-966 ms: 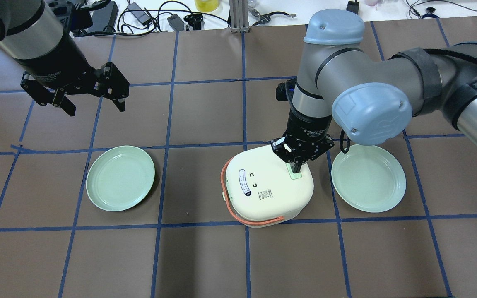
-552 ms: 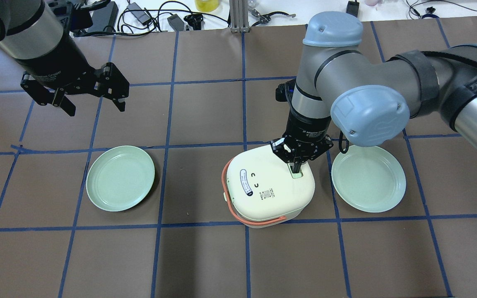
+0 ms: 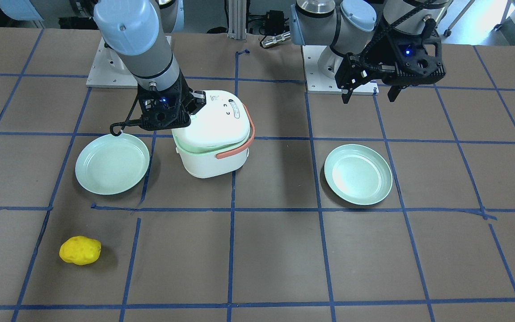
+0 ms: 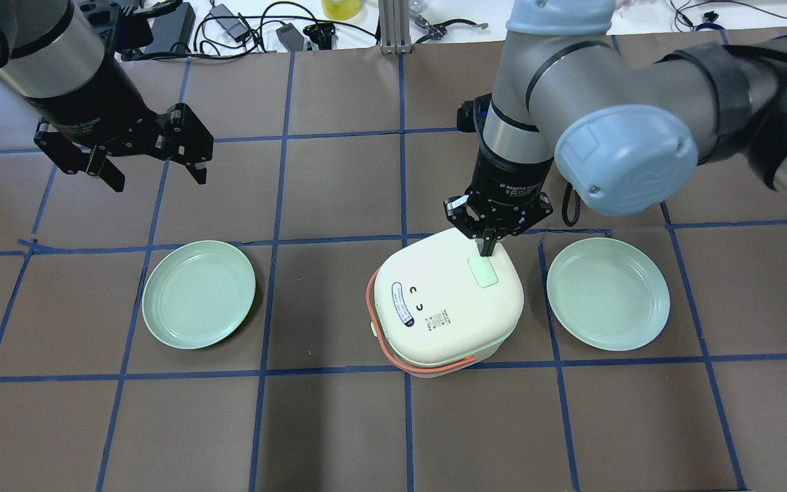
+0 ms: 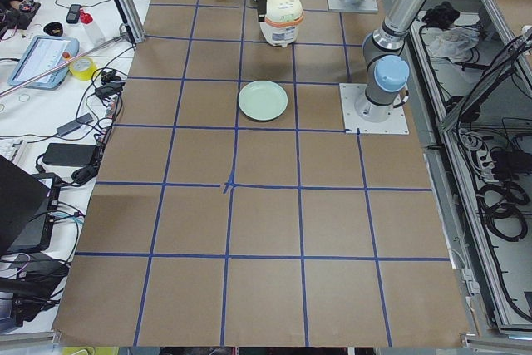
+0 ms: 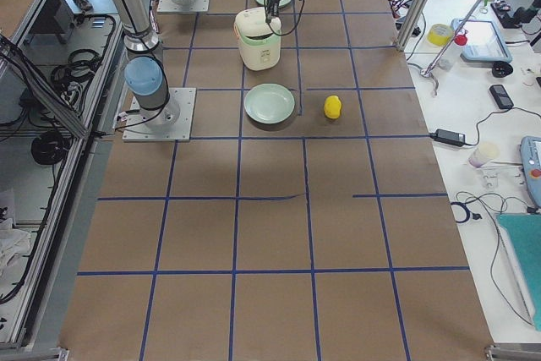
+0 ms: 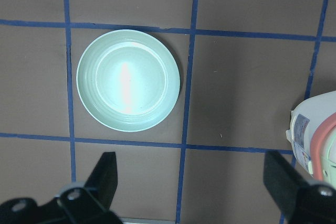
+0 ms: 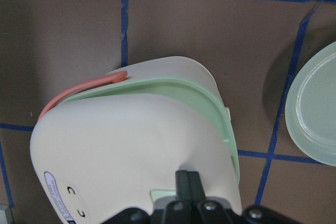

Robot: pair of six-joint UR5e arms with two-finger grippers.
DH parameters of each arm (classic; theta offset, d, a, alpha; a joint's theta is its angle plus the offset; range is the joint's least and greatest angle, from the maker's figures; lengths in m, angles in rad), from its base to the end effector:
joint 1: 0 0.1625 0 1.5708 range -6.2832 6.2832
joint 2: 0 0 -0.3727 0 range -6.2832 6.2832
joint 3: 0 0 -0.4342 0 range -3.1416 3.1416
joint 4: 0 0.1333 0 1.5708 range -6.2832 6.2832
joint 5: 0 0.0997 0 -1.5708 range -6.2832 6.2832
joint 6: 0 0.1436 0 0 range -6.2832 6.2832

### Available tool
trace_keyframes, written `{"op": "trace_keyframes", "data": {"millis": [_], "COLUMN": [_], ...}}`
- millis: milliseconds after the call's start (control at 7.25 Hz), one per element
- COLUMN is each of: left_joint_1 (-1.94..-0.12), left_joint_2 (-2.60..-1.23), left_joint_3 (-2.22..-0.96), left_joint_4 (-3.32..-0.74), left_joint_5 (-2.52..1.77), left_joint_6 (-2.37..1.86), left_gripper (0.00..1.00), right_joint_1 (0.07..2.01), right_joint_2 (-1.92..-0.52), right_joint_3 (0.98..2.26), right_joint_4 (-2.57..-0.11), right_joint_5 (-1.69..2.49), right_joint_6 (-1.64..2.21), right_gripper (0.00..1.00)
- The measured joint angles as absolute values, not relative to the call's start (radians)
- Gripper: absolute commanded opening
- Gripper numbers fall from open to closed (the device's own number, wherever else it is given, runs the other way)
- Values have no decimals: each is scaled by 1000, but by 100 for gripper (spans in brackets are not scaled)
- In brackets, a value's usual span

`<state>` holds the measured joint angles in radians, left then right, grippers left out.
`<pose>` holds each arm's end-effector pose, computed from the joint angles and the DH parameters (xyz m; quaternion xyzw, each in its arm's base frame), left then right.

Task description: Press rice cooker button

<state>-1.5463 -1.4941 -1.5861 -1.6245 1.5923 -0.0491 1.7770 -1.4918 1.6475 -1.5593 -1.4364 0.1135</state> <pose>-0.1178 -0.5087 0.4179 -0.0368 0.9993 -0.0040 0.0107 0.2584 -0.4905 0.3098 -0.0405 0.9935 0.0929 0.0528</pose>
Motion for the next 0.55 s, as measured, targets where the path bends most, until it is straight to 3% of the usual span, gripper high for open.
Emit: {"op": "trace_keyframes", "data": {"millis": [276, 414, 552], "left_joint_1": [-1546, -1546, -1546], "left_joint_2": [-1494, -1494, -1494], "left_joint_3": [-1586, -1586, -1586], "left_joint_4": [-1624, -1624, -1624], "left_joint_5": [1592, 1592, 1592], "left_joint_6": [-49, -49, -49], "left_gripper": [100, 100, 100], "right_joint_1": [1769, 1761, 1748], "right_joint_2": [-1494, -1495, -1495], "right_joint_3": [1516, 1461, 1423], "right_joint_4": [-1471, -1458, -1458], "right_joint_5": [-1450, -1472, -1508], "right_joint_6": [128, 130, 129], "right_gripper": [88, 100, 100]}}
